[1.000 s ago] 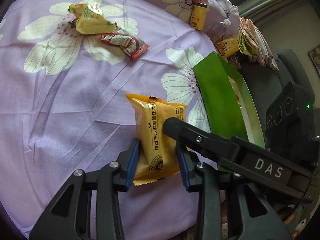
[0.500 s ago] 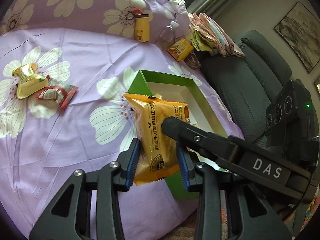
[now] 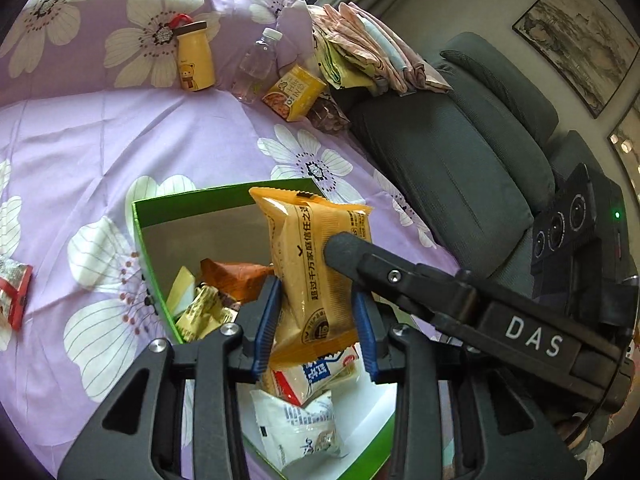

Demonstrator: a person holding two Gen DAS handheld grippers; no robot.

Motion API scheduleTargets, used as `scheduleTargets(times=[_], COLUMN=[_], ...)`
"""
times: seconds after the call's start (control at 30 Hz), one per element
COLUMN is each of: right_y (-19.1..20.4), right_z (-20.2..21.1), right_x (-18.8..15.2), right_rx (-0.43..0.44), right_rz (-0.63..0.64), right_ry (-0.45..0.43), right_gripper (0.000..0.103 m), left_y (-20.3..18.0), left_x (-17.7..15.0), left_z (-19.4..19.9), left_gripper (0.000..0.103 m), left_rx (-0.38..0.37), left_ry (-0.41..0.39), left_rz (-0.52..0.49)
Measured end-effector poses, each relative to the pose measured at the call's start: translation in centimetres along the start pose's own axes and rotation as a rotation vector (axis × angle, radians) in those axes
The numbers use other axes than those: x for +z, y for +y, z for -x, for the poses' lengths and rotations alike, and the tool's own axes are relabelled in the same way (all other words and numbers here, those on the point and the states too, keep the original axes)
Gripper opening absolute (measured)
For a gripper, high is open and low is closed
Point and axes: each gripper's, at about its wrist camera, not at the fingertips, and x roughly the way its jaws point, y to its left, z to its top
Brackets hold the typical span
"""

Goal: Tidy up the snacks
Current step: 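Open the right gripper to drop the cracker pack into the box, then move the right gripper to the yellow-green corn snack bag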

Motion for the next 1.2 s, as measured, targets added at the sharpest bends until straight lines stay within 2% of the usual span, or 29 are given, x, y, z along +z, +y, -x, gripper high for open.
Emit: scheduleTargets(times=[0.13,0.27,0.33,0.4,0.43,0.5,0.57,0.63,0.73,0.93,1.13,1.2], right_y=[-2.6,-4.9,-5.6,-5.7,-5.7,-5.2,-4.5,-3.5,-1.9,2.0,5.9,7.3], right_z=[-1.2,-2.7,-3.3,-3.4,-3.4,-3.0,-2.4,-2.0,-1.9,-2.9,-4.3,-5.0], right_x=[0.9,1.1,1.1,1.0,1.0,0.9,0.6,0.2,-0.5,-2.3,-5.2,-6.0], right_rx=[0.008,0.001,-0.016,-0.02,-0.017,-0.014,-0.012,-0.009,-0.011,-0.006,0.068,0.093], right_rz=[-0.049,-0.141,-0.155,-0.154,-0.148,-0.131,-0.11,-0.067,-0.007,0.087,0.165,0.166], right_ry=[-0.009,-0.006,0.006,0.011,0.009,-0.011,-0.037,-0.051,-0.047,0.014,0.106,0.139], right_gripper=[0.047,0.047,0.047,0.047,0.048,0.061,0.067,0.068,0.078,0.079,0.079,0.08], left_y=[-0.2,0.6,0.8,0.8,0.8,1.0,1.4,2.3,4.2,9.9,15.5,17.3], left_x=[0.5,0.4,0.2,-0.1,-0.2,-0.5,-0.7,-1.0,-1.8,-4.3,-8.4,-9.8], left_z=[-2.8,-4.9,-5.4,-5.1,-4.7,-3.5,-2.1,-0.3,3.0,9.5,15.9,17.1], left_gripper=[0.034,0.035,0.046,0.061,0.064,0.071,0.074,0.078,0.086,0.092,0.094,0.095], left_rx=[0.012,0.026,0.029,0.038,0.048,0.062,0.071,0.086,0.121,0.237,0.382,0.425], left_ry=[0.037,0.073,0.095,0.09,0.077,0.056,0.043,0.013,-0.026,-0.104,-0.159,-0.144], left_rz=[-0.014,0.032,0.021,0.006,0.002,0.001,0.0,0.016,0.052,0.19,0.335,0.372])
